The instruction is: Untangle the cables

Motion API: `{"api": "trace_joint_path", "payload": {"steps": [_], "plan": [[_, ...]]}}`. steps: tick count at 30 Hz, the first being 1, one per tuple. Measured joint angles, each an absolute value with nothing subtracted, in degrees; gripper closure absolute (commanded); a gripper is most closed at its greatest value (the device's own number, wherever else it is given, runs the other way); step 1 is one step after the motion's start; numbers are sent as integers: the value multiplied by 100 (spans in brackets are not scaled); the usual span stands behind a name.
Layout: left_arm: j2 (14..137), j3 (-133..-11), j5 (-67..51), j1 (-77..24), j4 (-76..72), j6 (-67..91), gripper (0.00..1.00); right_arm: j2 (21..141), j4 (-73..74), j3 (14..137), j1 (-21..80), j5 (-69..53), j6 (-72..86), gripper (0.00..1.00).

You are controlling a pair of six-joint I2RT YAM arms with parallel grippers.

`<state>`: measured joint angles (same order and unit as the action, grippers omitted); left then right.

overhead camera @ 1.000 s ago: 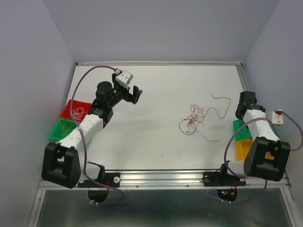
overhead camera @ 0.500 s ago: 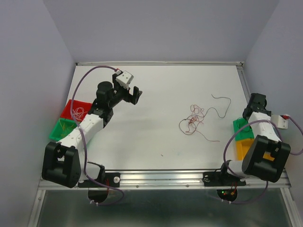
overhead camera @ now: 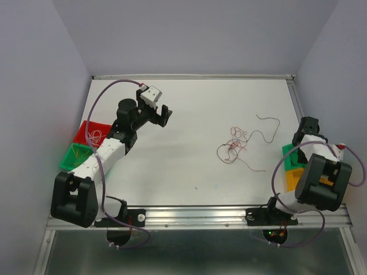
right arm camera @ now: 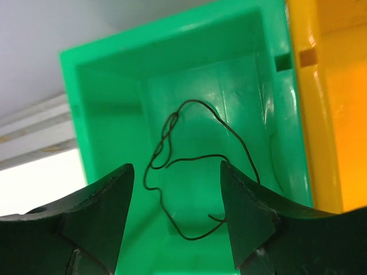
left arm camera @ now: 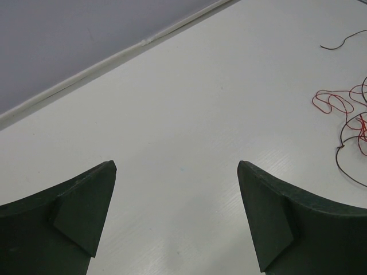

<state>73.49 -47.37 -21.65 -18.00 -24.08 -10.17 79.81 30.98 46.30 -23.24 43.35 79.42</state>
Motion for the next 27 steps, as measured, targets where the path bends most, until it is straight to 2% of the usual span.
{"api": "trace_joint_path", "payload": {"steps": [6,14,27], "plan": [[7352,-4737,-2189,-1802,-2392,-1024,1,8698,3094,4812,-2329,3992,7924,38],[7408,-4737,-2202,-1804,-2364,-1031,1,8890,2628,4960,-2252,3575,7437,38],[7422,-4737,-2204,-1804,-2346,-1092,1,9786,2327,5885,-1459,3546,7238,38]]}}
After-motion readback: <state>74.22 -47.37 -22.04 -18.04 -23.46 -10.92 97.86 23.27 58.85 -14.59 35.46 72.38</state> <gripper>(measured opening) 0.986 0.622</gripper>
